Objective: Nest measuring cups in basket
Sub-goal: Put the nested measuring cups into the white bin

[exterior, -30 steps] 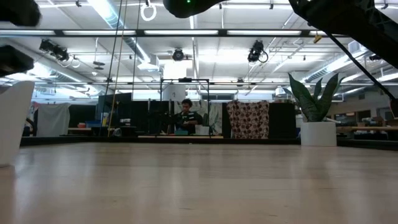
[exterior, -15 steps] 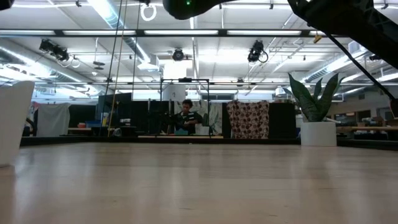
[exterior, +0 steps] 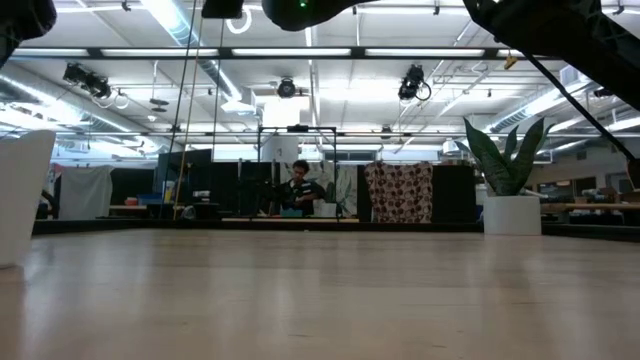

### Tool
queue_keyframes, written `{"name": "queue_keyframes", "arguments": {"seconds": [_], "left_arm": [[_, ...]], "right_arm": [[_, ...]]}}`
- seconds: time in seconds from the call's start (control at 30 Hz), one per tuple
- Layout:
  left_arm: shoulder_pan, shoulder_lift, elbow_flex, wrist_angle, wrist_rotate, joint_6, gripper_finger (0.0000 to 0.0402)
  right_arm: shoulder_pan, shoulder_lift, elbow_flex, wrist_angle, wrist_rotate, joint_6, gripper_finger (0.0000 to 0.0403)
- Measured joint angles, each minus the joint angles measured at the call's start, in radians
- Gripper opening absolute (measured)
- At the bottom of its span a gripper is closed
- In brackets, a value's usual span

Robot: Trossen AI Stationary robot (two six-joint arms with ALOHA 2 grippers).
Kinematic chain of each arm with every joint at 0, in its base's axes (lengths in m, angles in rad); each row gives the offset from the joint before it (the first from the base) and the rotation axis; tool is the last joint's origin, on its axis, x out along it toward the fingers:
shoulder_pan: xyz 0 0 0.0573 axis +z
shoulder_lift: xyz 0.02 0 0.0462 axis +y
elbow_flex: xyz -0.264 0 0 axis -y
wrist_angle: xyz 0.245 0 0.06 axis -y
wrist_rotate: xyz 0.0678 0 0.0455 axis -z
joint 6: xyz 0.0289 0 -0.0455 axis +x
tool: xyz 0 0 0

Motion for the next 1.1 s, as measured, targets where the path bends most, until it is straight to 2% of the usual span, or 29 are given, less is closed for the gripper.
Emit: {"name": "queue_keyframes", "arguments": {"seconds": [0.17,0.27,0.63,0.83,1.1], "left_arm": [[-0.025,-0.040,0.000,0.001,-0.100,-0.018,0.0141],[-0.029,-0.064,0.000,0.000,-0.122,-0.018,0.0141],[-0.029,-0.116,0.000,-0.033,-0.126,0.017,0.0141],[-0.029,-0.137,0.001,-0.117,-0.110,0.008,0.0141],[-0.029,-0.144,0.001,-0.288,-0.046,-0.111,0.0141]], "right_arm": [[0.000,0.000,0.000,-0.121,0.100,-0.116,0.0077],[0.003,0.000,0.000,-0.171,0.185,-0.143,0.0077],[0.040,0.000,0.000,-0.260,0.470,-0.186,0.0077],[0.070,0.005,-0.013,-0.276,0.551,-0.157,0.0077],[0.081,0.006,-0.059,-0.282,0.723,-0.081,0.0077]]}}
